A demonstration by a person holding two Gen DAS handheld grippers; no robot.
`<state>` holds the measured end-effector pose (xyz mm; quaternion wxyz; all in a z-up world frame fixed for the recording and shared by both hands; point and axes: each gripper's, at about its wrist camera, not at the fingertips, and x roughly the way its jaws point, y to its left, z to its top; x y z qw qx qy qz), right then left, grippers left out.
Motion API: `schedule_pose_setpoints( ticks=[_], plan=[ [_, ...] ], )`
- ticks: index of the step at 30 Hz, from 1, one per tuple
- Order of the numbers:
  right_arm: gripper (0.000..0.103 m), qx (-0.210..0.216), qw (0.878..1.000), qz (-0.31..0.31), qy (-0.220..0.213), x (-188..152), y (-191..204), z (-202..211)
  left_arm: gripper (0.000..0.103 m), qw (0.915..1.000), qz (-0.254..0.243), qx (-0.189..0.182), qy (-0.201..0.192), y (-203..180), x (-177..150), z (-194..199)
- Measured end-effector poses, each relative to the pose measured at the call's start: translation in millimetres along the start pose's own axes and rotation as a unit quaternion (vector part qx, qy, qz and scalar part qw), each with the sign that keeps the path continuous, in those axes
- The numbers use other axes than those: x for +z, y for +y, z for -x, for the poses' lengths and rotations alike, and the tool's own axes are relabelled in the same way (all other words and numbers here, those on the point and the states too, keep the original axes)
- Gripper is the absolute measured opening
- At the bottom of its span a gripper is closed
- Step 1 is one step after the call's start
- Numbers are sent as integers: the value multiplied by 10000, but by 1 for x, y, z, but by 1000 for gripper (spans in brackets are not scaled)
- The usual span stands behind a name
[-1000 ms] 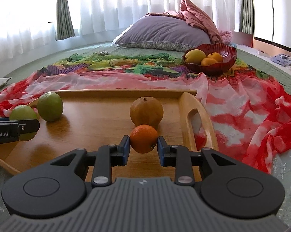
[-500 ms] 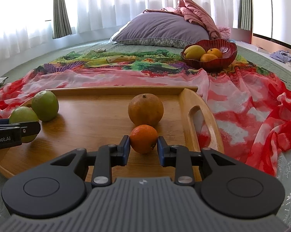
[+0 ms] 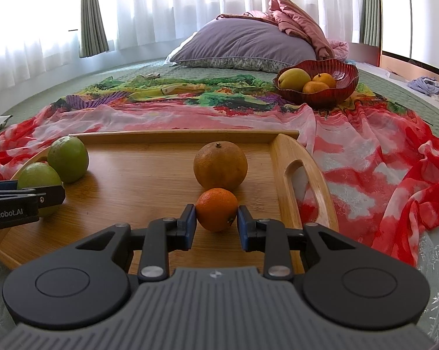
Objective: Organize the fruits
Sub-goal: 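Carry both held fruits over the tray beside the placed fruits, then lower both fruits onto the tray and open both grippers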
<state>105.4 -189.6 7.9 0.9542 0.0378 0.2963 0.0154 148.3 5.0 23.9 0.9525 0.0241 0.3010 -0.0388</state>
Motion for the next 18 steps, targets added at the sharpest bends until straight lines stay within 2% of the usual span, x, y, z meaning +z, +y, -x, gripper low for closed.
schedule_pose_setpoints(
  ticks=[16,18],
  plan=[
    [35,-3,10000,3,11,0,1,0,56,10000,-39,11,6,-1,1,-1],
    [38,-3,10000,5,20,0,1,0,56,10000,-40,7,18,-1,0,-1]
  ],
)
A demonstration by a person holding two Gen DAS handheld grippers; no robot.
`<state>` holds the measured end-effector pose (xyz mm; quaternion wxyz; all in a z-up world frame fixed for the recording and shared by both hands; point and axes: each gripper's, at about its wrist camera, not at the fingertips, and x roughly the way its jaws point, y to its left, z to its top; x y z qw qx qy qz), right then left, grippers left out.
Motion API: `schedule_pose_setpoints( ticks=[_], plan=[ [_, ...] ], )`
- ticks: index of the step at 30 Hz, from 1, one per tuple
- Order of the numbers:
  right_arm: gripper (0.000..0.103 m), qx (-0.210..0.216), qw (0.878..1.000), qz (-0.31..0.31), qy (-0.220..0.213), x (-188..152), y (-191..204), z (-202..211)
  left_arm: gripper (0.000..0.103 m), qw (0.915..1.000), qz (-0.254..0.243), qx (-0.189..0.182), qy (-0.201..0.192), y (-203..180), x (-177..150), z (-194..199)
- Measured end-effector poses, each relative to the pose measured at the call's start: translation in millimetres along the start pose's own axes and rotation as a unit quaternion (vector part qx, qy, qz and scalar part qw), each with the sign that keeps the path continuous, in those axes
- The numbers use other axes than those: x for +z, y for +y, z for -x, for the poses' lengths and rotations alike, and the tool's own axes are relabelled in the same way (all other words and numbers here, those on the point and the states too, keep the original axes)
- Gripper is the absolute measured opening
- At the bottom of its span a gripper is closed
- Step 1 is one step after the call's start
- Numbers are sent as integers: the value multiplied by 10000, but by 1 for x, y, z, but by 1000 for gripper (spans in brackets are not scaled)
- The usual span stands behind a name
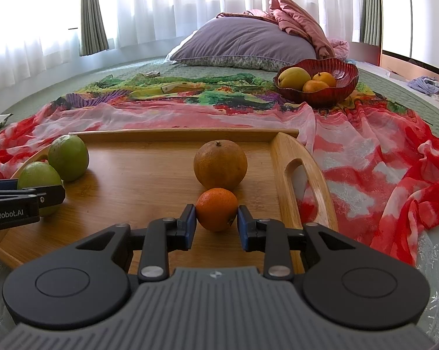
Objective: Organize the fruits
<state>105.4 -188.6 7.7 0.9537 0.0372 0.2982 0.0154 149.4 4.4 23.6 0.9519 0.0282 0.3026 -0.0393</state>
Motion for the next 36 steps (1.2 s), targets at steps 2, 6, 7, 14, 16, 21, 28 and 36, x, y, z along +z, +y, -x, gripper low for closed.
schedule_pose_setpoints(
  ticks=[2,6,7,14,16,21,28,36],
  plan=[
    [40,6,10000,-9,14,-1,-1,0,56,10000,-8,-8,4,0,-2,1],
    [57,46,10000,-14,-18,-4,-2,5,61,10000,-74,-12,-62,1,-7,8],
    [58,53,10000,17,-29,-4,-3,7,65,9999,-93,-9,-85,1,-8,10],
    [71,40,9994,317,-144,-9,0,25,82,9998,-93,-102,-172,3,-13,33],
    [75,52,9987,449,-223,-12,0,33,84,9997,-115,-152,-159,4,-16,40],
    [86,34,9961,793,-375,-20,4,53,87,9994,-258,-196,-108,4,-25,53],
    [89,81,9944,936,-478,-33,4,74,91,9989,-254,-345,-194,3,-34,77],
    [89,33,9932,1034,-539,-47,3,93,95,9975,-317,-554,-294,-7,-43,101]
  ],
)
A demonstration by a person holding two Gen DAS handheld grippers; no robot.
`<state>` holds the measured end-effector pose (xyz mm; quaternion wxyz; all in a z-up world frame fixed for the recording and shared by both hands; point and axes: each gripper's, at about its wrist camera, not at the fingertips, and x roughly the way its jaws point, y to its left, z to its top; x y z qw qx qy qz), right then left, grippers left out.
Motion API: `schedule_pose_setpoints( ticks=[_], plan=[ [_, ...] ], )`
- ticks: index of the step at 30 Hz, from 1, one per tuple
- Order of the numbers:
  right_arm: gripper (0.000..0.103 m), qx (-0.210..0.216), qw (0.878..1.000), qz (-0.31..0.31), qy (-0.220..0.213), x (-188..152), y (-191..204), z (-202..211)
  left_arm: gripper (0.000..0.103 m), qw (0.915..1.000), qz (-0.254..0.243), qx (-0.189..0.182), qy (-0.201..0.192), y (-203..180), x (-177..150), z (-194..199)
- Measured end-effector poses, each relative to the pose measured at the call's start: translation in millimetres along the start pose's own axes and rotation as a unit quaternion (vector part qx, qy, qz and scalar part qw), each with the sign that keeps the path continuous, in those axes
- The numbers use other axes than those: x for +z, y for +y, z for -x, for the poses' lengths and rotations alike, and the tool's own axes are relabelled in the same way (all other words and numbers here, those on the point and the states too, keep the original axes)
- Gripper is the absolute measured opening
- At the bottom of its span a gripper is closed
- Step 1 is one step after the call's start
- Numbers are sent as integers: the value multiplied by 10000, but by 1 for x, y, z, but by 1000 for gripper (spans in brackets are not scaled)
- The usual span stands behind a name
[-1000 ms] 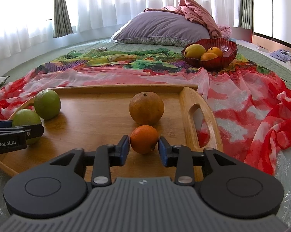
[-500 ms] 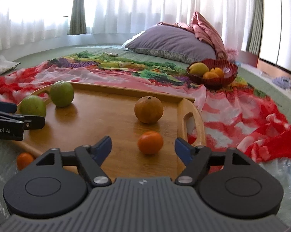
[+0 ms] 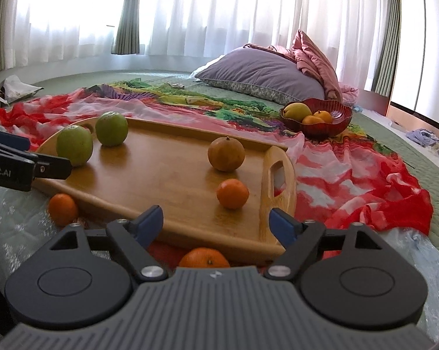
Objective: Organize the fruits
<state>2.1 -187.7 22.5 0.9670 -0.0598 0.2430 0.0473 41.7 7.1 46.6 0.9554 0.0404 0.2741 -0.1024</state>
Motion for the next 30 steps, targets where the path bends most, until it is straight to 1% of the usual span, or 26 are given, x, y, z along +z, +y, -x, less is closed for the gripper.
schedule_pose_setpoints(
  ticks=[5,12,16,18,20,21,23,26,28,30],
  plan=[
    [89,-2,10000,38,45,-9,1,5,95,9999,-94,-39,43,-9,-9,5],
    [89,96,9998,-73,153,-21,2,8,95,9997,-173,-67,174,-14,-22,6],
    [88,111,9997,-90,187,-25,2,10,95,9996,-196,-107,161,-15,-26,8],
    [85,155,9996,-120,223,-27,1,10,92,9995,-218,-127,168,-16,-28,7],
    [79,216,9993,-145,272,-28,1,9,81,9995,-201,-94,211,-17,-30,6],
    [76,228,9992,-144,297,-29,2,9,78,9995,-179,-90,247,-17,-30,4],
    [74,244,9991,-128,316,-31,4,10,68,9994,-86,-138,309,-15,-31,2],
    [71,264,9990,-114,332,-32,6,10,60,9992,3,-191,353,-14,-32,0],
    [69,261,9990,-101,336,-33,6,11,56,9991,12,-199,365,-14,-32,-1],
    [66,241,9991,-85,339,-33,6,11,55,9991,29,-214,373,-14,-33,-2]
  ],
)
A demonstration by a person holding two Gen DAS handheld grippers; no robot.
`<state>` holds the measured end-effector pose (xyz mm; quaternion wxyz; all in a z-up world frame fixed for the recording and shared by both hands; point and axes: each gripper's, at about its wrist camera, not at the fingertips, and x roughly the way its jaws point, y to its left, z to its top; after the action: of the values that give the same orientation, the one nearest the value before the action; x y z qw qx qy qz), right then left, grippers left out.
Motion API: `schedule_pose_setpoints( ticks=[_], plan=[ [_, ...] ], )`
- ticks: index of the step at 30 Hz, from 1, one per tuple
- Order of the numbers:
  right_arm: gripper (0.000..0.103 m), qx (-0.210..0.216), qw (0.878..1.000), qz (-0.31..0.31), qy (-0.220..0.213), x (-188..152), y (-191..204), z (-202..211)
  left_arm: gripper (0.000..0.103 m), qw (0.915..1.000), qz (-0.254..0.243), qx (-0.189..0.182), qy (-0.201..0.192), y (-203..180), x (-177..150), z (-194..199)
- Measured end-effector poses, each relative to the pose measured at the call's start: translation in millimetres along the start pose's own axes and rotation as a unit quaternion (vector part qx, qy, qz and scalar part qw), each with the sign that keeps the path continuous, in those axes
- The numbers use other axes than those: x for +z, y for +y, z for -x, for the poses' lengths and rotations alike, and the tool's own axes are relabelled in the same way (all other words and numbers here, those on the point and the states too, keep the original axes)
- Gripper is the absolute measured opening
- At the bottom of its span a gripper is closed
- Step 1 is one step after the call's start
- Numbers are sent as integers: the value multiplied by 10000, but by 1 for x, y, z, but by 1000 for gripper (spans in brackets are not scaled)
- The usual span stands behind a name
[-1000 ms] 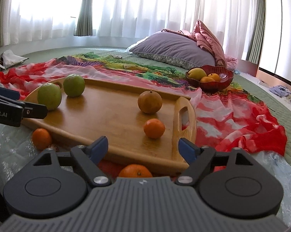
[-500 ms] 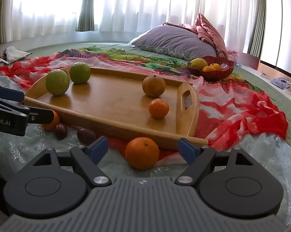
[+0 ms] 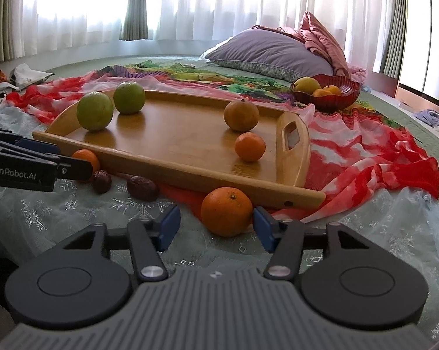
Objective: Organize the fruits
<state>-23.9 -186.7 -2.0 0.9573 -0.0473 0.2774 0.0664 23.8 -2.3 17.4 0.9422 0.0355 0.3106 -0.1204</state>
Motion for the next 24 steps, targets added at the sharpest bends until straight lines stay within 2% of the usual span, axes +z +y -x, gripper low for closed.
schedule_pose_setpoints(
  ticks=[6,12,16,24],
  plan=[
    [55,-26,10000,-54,39,0,-2,-1,50,10000,69,-61,25,-1,0,-3],
    [54,-33,9999,-95,72,-1,-3,-3,44,9998,167,-104,38,-1,1,-6],
    [53,-37,9999,-106,68,-2,-3,-3,34,9996,206,-121,116,-1,1,-10],
    [52,-40,9999,-100,70,-2,-3,-3,31,9996,240,-104,138,1,-1,-11]
  ],
)
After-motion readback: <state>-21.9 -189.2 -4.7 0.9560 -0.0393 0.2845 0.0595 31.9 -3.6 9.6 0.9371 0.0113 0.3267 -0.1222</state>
